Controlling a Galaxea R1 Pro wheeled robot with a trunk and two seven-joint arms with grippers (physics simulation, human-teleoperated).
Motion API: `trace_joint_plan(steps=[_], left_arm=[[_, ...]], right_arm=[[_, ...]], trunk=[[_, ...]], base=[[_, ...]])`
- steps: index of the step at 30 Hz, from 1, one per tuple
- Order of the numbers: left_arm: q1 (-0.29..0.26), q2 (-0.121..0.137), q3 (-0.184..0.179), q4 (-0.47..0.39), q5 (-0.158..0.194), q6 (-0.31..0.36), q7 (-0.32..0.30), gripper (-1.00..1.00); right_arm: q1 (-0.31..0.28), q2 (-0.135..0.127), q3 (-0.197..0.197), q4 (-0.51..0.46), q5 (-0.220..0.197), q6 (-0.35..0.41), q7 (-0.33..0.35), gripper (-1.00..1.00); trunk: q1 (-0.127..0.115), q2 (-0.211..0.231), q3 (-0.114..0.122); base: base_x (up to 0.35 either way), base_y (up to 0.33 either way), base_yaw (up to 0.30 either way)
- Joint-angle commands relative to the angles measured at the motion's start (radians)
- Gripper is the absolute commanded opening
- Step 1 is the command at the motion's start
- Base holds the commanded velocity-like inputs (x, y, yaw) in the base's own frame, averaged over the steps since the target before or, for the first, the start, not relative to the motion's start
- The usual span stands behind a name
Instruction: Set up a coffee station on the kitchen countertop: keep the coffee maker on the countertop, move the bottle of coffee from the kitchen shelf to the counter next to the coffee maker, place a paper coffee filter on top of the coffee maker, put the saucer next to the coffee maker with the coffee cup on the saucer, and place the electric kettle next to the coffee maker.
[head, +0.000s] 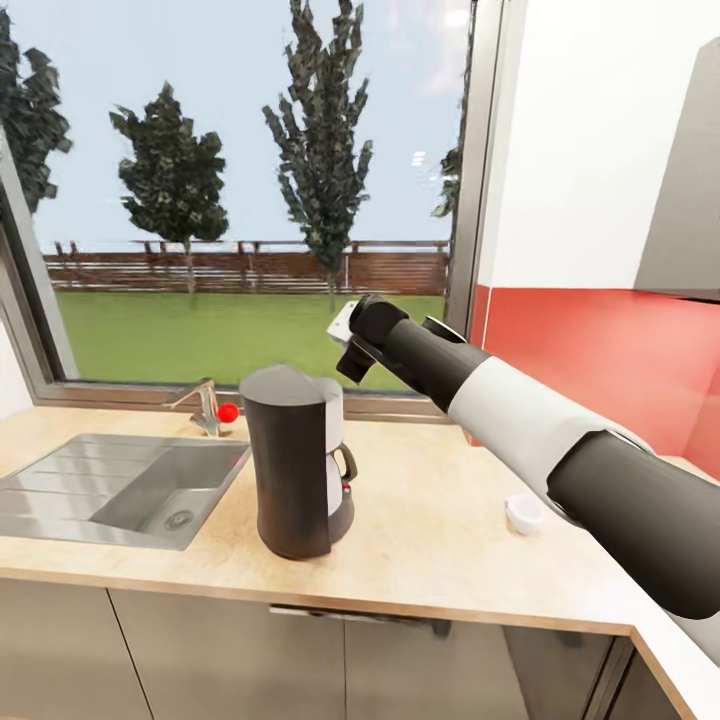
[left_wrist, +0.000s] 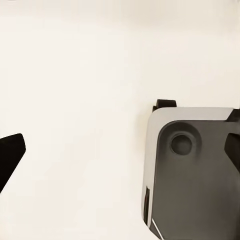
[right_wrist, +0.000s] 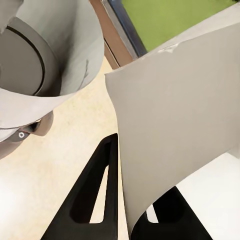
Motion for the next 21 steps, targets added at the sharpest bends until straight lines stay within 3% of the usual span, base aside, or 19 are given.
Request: trace_joint_plan(steps=[1,8,21], left_arm=[[0.0,0.0,0.006,0.001,-0.003,-0.004,0.001,1.0],[0.0,0.002,0.007,0.003,-0.003,-0.004,0.001,1.0],[0.0,0.001,0.007,0.003,-0.003,-0.004,0.001,1.0]], right_arm=[[-0.001,0.0,0.002,-0.005,-0.001,0.004,0.002,-1.0],[-0.002,0.0,0.003,-0.051,-0.002,0.003,0.003,-1.0],[-0.001,0.0,0.005,-0.05,-0.002,0.004,0.003,-1.0]], trunk=[[0.0,-0.001,0.001],[0.0,-0.001,0.012],[0.0,-0.001,0.028]], base=[[0.0,0.0,0.0],[0.0,0.0,0.0],[0.0,0.0,0.01]])
